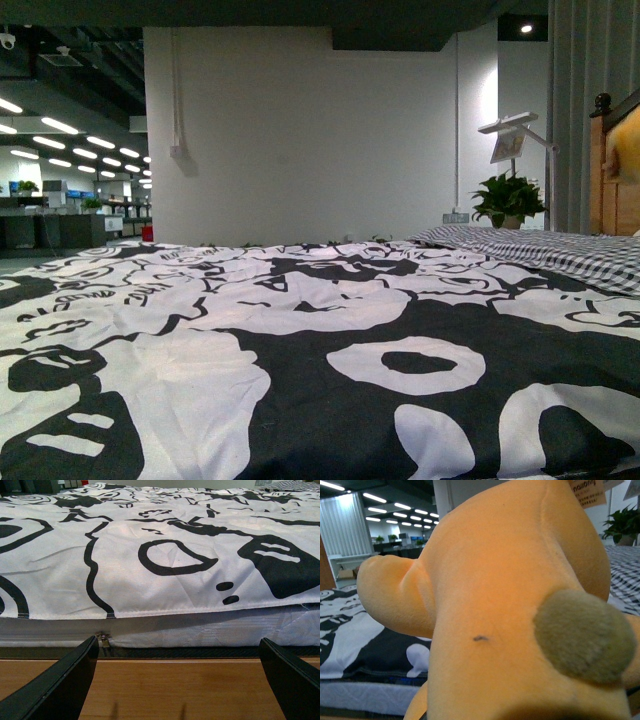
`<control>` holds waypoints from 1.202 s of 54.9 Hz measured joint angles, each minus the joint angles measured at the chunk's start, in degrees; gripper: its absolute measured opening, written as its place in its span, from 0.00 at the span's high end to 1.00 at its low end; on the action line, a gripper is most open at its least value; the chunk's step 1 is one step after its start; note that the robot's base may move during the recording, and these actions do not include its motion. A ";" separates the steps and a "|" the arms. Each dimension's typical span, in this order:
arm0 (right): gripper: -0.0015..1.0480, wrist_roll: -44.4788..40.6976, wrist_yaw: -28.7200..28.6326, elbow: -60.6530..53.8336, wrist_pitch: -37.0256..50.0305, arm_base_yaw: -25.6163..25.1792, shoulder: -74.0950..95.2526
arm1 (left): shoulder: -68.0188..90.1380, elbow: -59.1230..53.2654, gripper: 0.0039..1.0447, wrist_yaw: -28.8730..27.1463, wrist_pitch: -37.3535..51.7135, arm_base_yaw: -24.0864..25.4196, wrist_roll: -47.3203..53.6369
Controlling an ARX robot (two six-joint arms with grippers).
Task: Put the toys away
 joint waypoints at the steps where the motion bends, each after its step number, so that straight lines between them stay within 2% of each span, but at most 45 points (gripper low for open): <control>1: 0.81 0.28 -0.63 -0.50 -0.48 -0.37 -0.42 | 0.00 0.00 0.05 0.00 0.00 0.00 0.00; 11: 0.81 0.79 -0.98 -3.74 -1.90 -0.94 -2.38 | 0.00 0.00 0.05 0.02 0.00 0.00 0.00; 66: 0.81 1.51 -0.74 -3.80 -1.90 -1.05 -3.02 | -0.02 0.00 0.05 0.04 0.00 0.09 0.00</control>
